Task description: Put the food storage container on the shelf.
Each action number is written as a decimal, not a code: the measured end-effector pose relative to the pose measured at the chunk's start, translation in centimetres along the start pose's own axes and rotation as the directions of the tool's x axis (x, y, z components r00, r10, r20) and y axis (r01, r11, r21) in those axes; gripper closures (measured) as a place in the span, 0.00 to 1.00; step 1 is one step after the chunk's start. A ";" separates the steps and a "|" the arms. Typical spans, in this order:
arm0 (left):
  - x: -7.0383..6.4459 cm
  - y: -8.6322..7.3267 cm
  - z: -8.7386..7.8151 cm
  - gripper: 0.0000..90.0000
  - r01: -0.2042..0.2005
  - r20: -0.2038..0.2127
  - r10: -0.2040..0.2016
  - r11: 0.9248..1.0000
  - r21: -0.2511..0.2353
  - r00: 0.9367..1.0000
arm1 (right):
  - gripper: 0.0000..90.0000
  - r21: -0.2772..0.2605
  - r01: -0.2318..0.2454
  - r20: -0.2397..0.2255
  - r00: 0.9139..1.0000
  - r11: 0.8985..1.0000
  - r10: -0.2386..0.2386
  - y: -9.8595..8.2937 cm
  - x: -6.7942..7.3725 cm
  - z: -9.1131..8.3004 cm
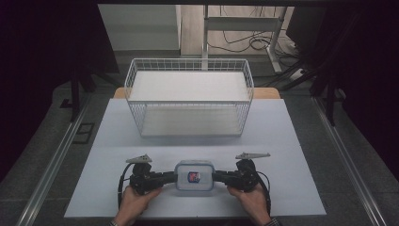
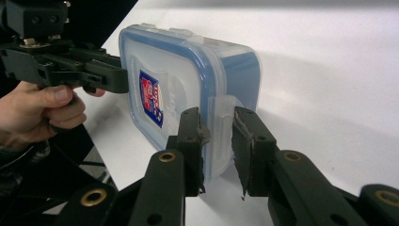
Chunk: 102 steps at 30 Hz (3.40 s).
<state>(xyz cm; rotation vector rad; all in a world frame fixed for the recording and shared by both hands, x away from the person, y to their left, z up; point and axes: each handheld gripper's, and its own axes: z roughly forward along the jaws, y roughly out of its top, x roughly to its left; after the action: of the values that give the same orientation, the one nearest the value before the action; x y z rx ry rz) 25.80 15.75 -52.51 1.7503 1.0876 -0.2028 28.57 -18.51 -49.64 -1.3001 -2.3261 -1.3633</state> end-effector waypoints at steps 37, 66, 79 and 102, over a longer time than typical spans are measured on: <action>-3.2 13.4 -4.5 0.80 -0.138 -0.128 0.118 0.976 -0.167 0.985 | 0.81 -0.194 0.160 0.102 0.985 0.968 -0.142 13.0 3.8 -3.5; -2.9 23.1 -6.4 0.80 -0.166 -0.158 0.133 0.963 -0.214 0.978 | 0.80 -0.281 0.195 0.150 0.976 0.940 -0.157 22.6 4.6 -4.5; -0.9 24.8 -4.8 0.80 -0.138 -0.179 0.102 0.970 -0.200 0.978 | 0.79 -0.289 0.150 0.164 0.981 0.946 -0.106 24.4 2.2 -2.7; -0.1 25.7 -3.6 0.68 -0.157 -0.226 0.114 0.971 -0.181 0.967 | 0.67 -0.257 0.164 0.202 0.973 0.952 -0.113 25.9 1.6 -1.4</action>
<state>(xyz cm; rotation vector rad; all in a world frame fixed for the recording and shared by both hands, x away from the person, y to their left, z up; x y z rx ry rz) 43.58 16.81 -33.64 1.6852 1.0943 0.1789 46.33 -13.13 -31.43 -1.4142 -2.4607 -1.7286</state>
